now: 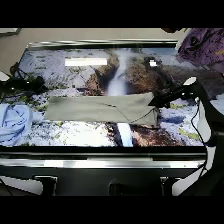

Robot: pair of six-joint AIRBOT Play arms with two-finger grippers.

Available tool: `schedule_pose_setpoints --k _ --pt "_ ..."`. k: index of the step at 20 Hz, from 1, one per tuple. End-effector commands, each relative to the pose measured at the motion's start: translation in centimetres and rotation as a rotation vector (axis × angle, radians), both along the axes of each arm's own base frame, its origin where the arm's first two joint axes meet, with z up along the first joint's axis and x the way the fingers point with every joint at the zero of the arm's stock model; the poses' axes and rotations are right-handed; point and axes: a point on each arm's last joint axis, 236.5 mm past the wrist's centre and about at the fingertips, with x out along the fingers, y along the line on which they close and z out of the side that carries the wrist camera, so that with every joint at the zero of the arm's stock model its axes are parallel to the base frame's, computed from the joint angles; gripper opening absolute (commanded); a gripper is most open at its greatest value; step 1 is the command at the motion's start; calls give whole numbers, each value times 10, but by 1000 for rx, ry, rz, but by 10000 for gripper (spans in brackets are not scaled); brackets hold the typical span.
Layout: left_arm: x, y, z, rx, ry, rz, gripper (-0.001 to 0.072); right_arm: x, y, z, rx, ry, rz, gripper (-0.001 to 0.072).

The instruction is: Fold the clothes and pants, and hang the long-sleeved shirts on hangers.

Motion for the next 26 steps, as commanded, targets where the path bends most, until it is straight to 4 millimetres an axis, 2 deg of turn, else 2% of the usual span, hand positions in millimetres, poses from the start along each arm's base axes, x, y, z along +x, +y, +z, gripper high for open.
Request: schedule_pose_setpoints --k 1,5,8,10,13,16,19,23,26 --pt "-1 -85 -10 -63 47 -85 21 -11 -36 47 -210 -31 -66 34" --pt "-22 -228 -41 -152 99 -267 20 -30 -73 105 -401 -96 -157 35" --pt "-41 -340 -46 -304 87 -334 20 -48 -85 142 -469 -135 -187 35" --pt "-54 -402 -46 -399 80 -354 20 -53 -93 166 -506 -157 -217 35" --pt "-76 -479 -49 -517 111 -400 20 -49 -100 206 -535 -223 -247 35" --pt "-95 -537 -53 -642 167 -422 20 -45 -102 232 -542 -276 -281 35" --pt "-113 -578 -65 -703 235 -416 19 -48 -101 233 -539 -263 -288 36" --pt "-133 -606 -83 -768 306 -356 20 -51 -100 233 -535 -252 -287 36" --pt "-140 -611 -88 -778 329 -350 20 -49 -101 233 -535 -259 -289 36"
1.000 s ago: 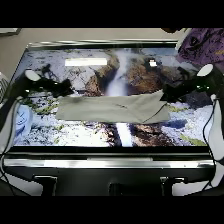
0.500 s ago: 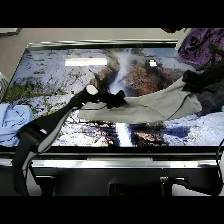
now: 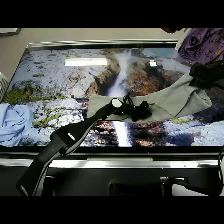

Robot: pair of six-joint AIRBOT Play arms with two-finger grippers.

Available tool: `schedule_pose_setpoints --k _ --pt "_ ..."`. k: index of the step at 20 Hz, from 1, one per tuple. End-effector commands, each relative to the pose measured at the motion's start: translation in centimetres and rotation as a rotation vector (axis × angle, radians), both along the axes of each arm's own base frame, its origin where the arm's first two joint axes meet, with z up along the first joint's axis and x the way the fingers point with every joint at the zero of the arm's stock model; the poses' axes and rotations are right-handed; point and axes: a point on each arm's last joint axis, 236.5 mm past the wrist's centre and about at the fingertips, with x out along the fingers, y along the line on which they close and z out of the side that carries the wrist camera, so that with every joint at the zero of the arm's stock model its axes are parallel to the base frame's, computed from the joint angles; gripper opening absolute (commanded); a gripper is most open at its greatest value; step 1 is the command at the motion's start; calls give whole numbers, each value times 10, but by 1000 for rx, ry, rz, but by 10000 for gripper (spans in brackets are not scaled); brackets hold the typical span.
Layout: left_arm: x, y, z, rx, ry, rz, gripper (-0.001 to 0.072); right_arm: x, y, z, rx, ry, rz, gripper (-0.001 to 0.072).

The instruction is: Fold the clothes and pants, and hang the long-sleeved shirts on hangers.

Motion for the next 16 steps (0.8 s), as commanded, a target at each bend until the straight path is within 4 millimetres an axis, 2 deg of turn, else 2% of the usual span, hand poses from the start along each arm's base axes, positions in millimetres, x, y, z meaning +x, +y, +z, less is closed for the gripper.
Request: schedule_pose_setpoints --k 1,3,5,6,8,10,12,14,16 --pt "-4 -8 -3 -27 44 17 19 1 0 1 -1 -7 -2 36" --pt "12 7 9 -39 9 8 19 4 0 1 -3 -15 0 36" --pt "32 35 28 -32 -37 -18 19 8 5 0 18 -21 9 36" --pt "44 55 37 -6 -73 -33 19 11 12 1 52 -29 16 36" --pt "70 109 61 72 -135 -40 18 21 32 2 111 -51 2 36" --pt "95 181 90 188 -194 -33 19 33 62 5 137 -87 21 36" --pt "113 263 119 334 -257 -10 18 39 106 1 173 -87 49 35" --pt "119 349 146 499 -298 29 19 43 152 -8 207 -76 81 35" --pt "114 428 167 653 -298 82 20 48 203 -17 246 -82 116 35"
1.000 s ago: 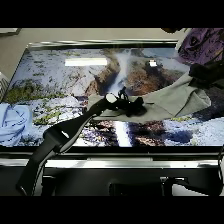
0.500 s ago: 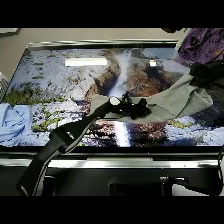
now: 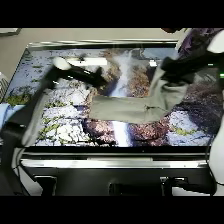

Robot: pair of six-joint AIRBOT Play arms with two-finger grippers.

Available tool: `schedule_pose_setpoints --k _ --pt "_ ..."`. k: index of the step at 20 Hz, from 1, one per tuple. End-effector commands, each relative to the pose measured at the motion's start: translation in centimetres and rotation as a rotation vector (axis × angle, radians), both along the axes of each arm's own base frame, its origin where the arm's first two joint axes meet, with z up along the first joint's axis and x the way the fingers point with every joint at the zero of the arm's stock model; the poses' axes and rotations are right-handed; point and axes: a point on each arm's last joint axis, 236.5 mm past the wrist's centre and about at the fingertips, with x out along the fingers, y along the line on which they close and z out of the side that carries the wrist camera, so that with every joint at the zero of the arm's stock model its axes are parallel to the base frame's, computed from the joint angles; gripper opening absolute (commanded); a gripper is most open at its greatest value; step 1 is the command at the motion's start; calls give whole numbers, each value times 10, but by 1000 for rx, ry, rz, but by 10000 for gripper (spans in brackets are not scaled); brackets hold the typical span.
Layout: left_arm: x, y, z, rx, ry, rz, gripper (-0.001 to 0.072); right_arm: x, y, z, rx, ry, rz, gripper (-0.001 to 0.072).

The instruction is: Fold the clothes and pants, and hang the long-sleeved shirts on hangers.

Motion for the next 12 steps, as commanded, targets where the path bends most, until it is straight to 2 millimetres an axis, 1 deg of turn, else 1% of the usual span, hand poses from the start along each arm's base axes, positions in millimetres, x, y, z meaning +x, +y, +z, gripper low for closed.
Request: schedule_pose_setpoints --k 1,2,3,4,6,8,12 --pt "-15 161 30 331 -1 133 20 9 90 -12 89 -16 31 35" --pt "-19 192 40 380 -8 172 20 9 115 -19 111 -13 40 35" --pt "-23 216 49 410 -18 204 20 9 140 -28 130 -11 53 35" --pt "-26 236 57 427 -29 231 20 8 159 -35 143 -6 62 35" --pt "-28 262 68 433 -44 282 21 7 195 -56 168 14 69 35" --pt "-30 276 71 436 -40 308 21 8 221 -76 191 31 70 35" --pt "-31 279 69 442 -40 296 21 15 259 -105 297 78 62 36"
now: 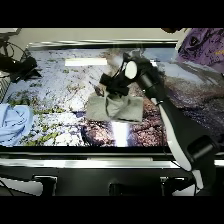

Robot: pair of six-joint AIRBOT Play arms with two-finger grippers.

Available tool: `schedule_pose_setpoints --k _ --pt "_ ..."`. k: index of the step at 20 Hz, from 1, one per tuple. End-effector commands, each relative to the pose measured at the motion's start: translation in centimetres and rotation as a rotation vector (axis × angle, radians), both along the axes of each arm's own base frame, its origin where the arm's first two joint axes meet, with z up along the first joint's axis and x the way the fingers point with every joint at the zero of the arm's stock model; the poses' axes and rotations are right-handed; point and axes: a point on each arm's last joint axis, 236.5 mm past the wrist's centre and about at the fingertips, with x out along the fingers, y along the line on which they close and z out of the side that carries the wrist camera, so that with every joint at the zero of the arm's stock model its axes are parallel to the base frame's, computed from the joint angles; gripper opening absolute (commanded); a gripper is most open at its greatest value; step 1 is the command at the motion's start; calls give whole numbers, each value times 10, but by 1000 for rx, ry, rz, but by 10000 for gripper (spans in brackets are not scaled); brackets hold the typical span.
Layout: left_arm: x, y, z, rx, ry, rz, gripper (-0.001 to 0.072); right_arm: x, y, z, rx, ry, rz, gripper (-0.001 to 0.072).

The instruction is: Fold the clothes and pants, and hang the long-sleeved shirts on hangers.

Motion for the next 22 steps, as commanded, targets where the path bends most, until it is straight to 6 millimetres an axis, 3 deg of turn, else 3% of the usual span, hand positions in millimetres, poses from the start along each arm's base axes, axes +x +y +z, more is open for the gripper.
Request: schedule_pose_setpoints --k 1,5,10,13,15,19,22 --pt "-5 14 -1 22 11 13 22 7 38 -22 108 33 -19 36" --pt "-8 13 -12 17 40 13 22 9 52 -38 147 50 5 36" --pt "-7 13 -21 16 50 12 22 -3 69 -55 194 110 74 37" --pt "-6 13 -23 15 55 12 22 -9 82 -54 245 114 127 45" --pt "-5 13 -26 14 60 13 22 -13 89 -46 282 101 168 216" --pt "-4 14 -30 12 69 13 22 -41 109 -11 407 83 331 367" --pt "-3 14 -30 12 65 14 22 -47 77 22 378 37 399 426"
